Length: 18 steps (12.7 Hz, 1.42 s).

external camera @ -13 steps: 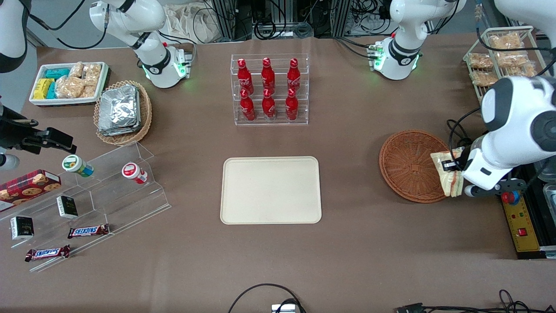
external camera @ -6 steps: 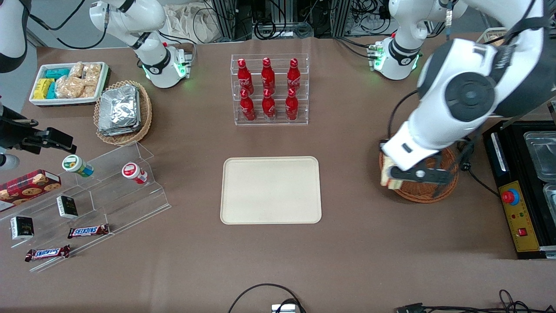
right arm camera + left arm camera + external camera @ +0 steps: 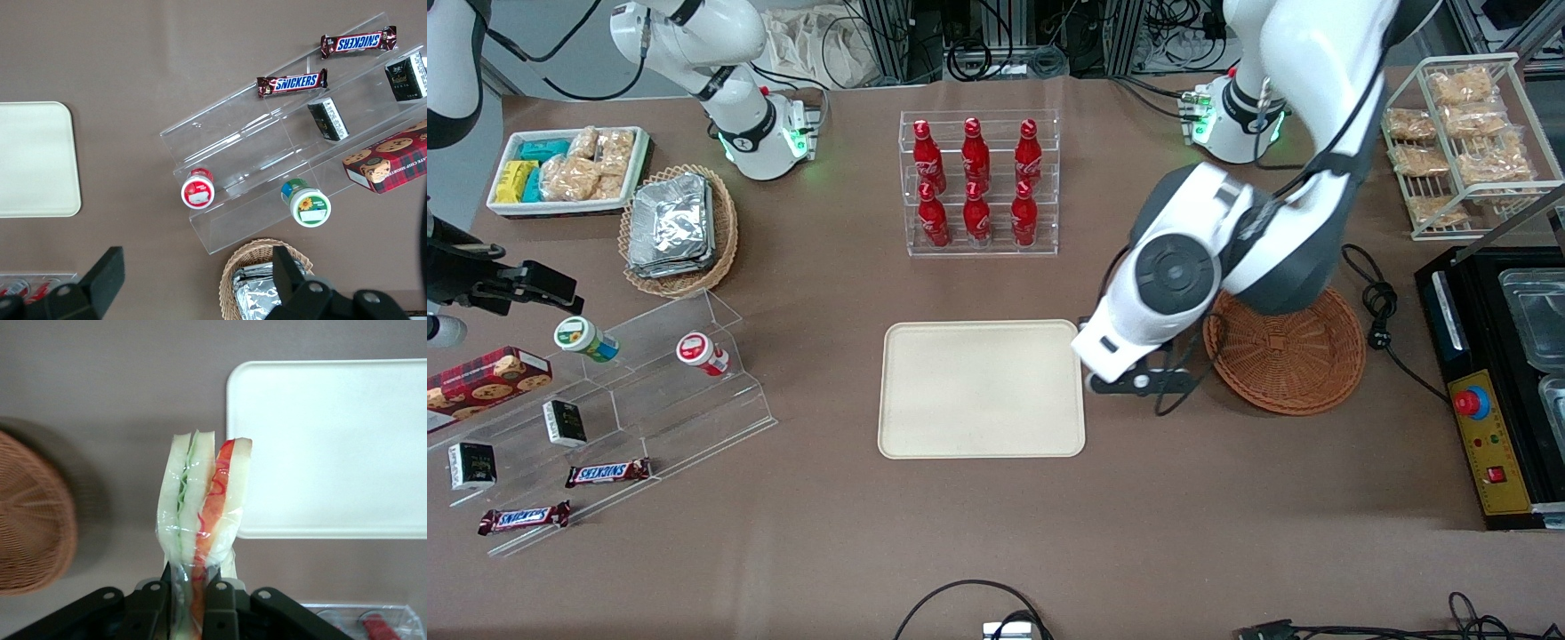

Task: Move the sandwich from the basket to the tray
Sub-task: 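Carry the held sandwich with the left gripper over to the beige tray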

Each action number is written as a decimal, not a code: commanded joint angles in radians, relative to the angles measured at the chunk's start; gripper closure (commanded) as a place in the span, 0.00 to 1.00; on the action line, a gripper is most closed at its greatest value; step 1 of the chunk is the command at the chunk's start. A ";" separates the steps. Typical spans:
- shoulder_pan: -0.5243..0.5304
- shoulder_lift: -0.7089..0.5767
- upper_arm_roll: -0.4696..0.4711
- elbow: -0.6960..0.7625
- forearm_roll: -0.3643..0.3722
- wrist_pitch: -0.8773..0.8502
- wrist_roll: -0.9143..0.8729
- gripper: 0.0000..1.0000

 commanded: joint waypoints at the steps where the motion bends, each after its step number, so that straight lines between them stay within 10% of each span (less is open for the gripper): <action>1: -0.050 0.097 0.006 0.022 -0.013 0.105 -0.083 1.00; 11: -0.098 0.281 0.010 -0.029 0.033 0.358 -0.110 0.95; 12: -0.093 0.285 0.010 -0.029 0.040 0.357 -0.110 0.70; 13: -0.089 0.283 0.010 -0.029 0.040 0.357 -0.110 0.01; 18: -0.071 0.225 0.010 -0.027 0.031 0.334 -0.119 0.00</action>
